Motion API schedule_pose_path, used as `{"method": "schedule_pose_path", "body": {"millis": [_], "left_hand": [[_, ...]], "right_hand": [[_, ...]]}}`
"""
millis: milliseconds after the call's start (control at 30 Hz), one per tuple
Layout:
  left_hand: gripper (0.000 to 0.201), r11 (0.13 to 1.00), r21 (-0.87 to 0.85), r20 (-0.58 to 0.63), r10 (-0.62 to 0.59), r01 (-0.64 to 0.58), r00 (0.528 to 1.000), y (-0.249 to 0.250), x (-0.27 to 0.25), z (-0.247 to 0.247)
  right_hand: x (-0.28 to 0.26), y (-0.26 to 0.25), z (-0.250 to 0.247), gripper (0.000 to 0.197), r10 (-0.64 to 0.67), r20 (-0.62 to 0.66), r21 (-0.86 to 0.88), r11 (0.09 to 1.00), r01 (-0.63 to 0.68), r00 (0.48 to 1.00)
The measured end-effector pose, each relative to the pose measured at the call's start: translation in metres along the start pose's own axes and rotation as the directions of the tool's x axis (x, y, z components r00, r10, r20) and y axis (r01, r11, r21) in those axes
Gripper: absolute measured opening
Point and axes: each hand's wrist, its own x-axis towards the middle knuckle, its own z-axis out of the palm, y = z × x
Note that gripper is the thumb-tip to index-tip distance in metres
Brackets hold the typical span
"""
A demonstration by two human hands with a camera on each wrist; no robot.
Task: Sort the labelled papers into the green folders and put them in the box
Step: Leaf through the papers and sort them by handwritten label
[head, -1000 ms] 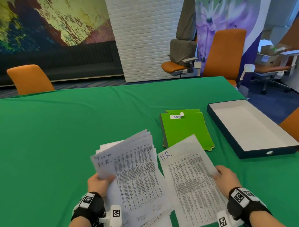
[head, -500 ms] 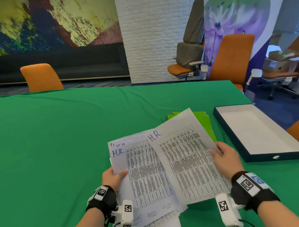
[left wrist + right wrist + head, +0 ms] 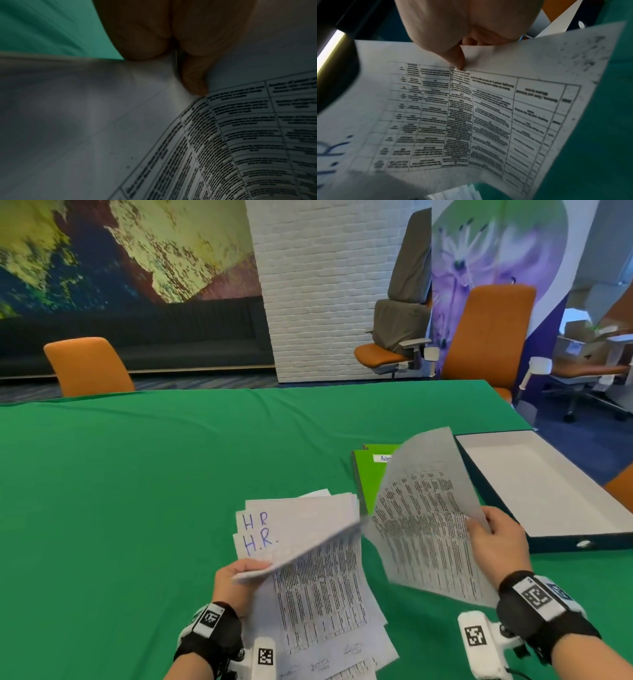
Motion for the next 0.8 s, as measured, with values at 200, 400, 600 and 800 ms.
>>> {"method": "schedule_pose_path", "body": {"millis": [200, 400, 600, 800], "left_hand": [[0.035, 0.990, -0.139, 0.052, 0.001, 0.006, 0.999, 0.002, -0.001, 0.018], [0.033, 0.988, 0.144, 0.102, 0.044, -0.058, 0.994, 0.001, 0.005, 0.018], [0.028, 0.960, 0.265, 0.080, 0.068, -0.088, 0.994, 0.005, -0.002, 0.010], [0.015, 0.975, 0.224, 0.077, -0.014, -0.003, 0.997, -0.008, 0.007, 0.001]], "right_hand": [[0.014, -0.022, -0.005, 0.017, -0.098, -0.105, -0.009, 0.995, 0.098, 0.990], [0.032, -0.036, -0.015, 0.021, -0.127, -0.151, -0.157, 0.982, 0.103, 0.980], [0.040, -0.038, -0.019, 0.016, -0.043, 0.087, -0.346, 0.935, 0.071, 0.995], [0.049, -0.041, -0.033, 0.020, -0.044, -0.099, -0.272, 0.962, 0.016, 0.994]]}}
